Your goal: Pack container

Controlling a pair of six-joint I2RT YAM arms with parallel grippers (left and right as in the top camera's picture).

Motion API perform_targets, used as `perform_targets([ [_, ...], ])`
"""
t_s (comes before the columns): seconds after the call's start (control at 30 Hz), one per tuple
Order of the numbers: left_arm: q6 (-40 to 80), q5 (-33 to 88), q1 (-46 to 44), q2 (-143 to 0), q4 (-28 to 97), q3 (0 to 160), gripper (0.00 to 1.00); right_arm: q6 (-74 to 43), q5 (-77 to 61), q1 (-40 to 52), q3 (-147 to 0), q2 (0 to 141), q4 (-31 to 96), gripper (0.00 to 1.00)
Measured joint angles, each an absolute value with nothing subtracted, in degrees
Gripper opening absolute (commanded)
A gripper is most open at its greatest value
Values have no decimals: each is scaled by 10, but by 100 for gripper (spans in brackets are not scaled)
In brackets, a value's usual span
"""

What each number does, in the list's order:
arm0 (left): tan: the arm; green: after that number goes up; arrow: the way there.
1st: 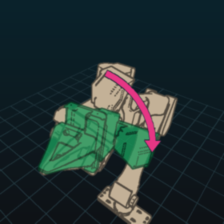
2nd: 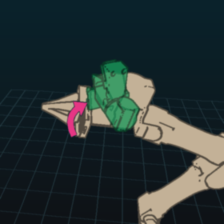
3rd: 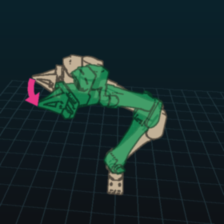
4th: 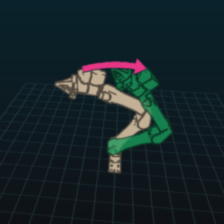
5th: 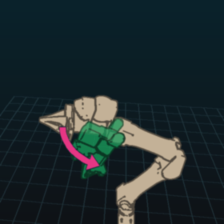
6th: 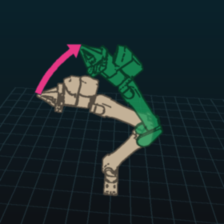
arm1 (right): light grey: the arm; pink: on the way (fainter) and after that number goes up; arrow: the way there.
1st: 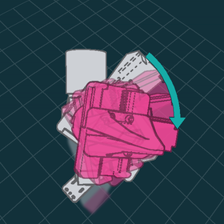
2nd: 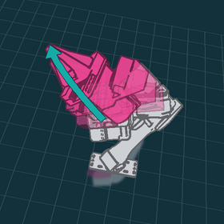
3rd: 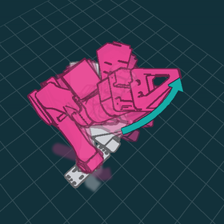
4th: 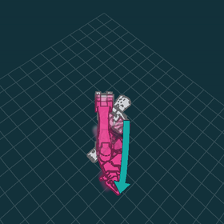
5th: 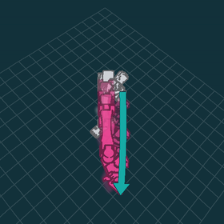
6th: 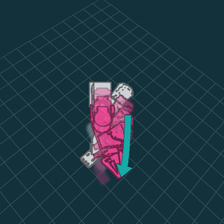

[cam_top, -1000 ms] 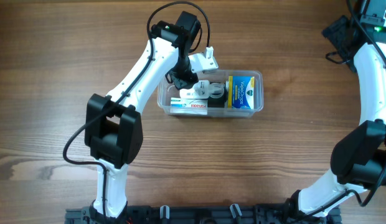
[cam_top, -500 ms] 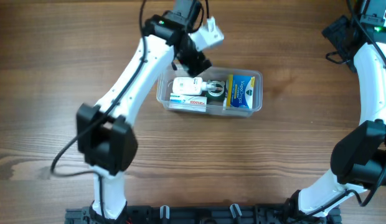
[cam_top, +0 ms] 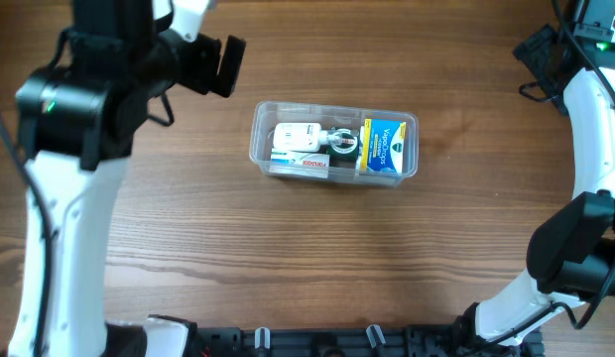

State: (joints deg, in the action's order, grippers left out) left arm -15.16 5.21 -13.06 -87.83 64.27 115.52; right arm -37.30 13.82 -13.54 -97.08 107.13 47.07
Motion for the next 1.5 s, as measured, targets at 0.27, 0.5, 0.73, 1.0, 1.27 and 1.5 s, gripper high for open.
perform_targets([
  [0.27, -109, 69, -131, -828, 692, 1156, 100, -373, 138, -135, -971, 1071, 470, 100],
  [0.5, -103, 174, -131, -829, 787, 1157, 100, -373, 138, -135, -971, 1071, 471, 100],
  [0.73, -102, 174, -130, -836, 760, 1138, 100, -373, 138, -135, -971, 1071, 470, 100],
  [1.0, 47, 43, -126, -663, 458, 802, 100, -373, 138, -135, -971, 1071, 471, 100],
  [1.27, 168, 24, -41, -417, 119, 365, 100, -373, 138, -135, -971, 1071, 471, 100],
  [1.5, 192, 24, -15, -211, 70, 178, 100, -373, 138, -135, -971, 1071, 470, 100],
])
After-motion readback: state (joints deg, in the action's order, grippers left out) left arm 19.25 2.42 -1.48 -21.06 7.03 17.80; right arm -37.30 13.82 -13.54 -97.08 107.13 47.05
